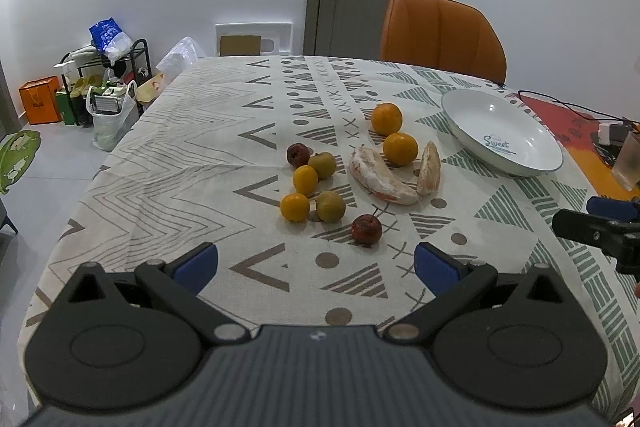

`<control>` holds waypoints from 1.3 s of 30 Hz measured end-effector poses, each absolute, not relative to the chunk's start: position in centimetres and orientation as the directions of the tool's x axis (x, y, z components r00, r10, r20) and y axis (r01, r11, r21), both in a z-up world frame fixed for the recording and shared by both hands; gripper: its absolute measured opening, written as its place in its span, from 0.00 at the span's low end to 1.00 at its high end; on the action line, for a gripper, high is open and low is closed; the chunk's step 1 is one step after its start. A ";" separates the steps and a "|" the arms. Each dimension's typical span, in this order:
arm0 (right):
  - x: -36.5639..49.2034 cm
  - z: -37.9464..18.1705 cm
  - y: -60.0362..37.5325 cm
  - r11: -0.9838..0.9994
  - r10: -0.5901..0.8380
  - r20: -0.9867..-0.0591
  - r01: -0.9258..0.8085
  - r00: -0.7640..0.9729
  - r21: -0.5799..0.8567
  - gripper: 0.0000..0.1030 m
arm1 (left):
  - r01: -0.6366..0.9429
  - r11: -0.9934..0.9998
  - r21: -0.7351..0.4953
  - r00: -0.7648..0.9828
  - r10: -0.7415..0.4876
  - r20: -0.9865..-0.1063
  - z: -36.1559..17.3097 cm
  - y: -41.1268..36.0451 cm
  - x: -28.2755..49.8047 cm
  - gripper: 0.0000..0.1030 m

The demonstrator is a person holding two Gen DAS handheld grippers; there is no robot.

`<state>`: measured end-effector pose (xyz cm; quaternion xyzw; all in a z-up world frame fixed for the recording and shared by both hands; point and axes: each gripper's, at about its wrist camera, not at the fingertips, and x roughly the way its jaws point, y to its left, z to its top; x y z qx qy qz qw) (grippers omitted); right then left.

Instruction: Organize fruits

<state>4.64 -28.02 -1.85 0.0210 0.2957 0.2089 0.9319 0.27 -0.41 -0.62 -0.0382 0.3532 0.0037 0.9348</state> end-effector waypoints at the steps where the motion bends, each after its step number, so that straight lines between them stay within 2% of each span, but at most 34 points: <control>1: 4.7 -1.9 -28.0 0.912 0.402 -0.543 -0.378 0.737 0.162 1.00 | -0.034 0.997 -0.068 0.751 -0.019 -0.660 -0.6 -0.4 0.3 1.00; 39: 4.8 -1.8 -27.2 0.904 0.413 -0.550 -0.402 0.726 0.148 1.00 | -0.038 0.997 -0.069 0.756 -0.016 -0.655 0.0 0.3 0.0 1.00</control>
